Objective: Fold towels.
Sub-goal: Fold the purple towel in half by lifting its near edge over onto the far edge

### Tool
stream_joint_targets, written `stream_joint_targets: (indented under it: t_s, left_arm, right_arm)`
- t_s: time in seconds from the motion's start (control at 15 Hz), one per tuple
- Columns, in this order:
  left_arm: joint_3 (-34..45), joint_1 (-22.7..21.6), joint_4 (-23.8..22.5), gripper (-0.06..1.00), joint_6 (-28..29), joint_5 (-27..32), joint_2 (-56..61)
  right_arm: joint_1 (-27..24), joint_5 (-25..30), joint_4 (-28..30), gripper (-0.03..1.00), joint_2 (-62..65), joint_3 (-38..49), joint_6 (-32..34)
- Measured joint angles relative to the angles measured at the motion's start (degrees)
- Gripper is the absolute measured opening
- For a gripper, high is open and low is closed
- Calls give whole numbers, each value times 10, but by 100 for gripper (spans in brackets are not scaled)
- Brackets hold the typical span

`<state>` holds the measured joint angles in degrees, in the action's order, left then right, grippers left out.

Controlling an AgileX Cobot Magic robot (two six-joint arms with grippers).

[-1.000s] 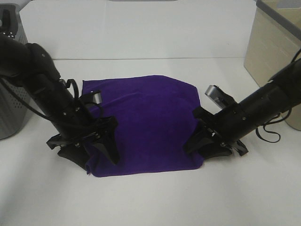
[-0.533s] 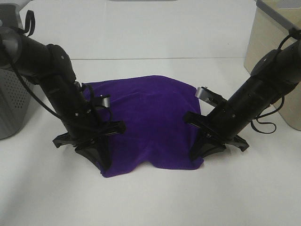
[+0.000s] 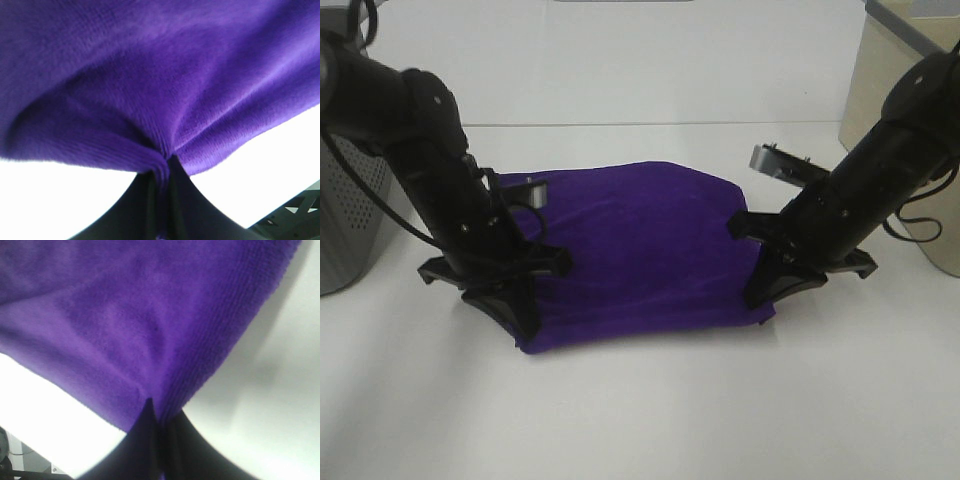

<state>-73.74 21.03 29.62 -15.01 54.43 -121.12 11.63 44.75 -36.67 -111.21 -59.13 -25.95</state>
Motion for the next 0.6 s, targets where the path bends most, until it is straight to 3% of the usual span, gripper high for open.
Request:
stream_joint_targets:
  t_s: [0.33,0.6]
  left_arm:
    - [1,0,-42,0,37,-36,141]
    - [-53,0,-60,0,37,-85,145]
  right_arm:
    - [0,3,-4,2,107,-15,10]
    - [0,-45,7,2,106,-108,10]
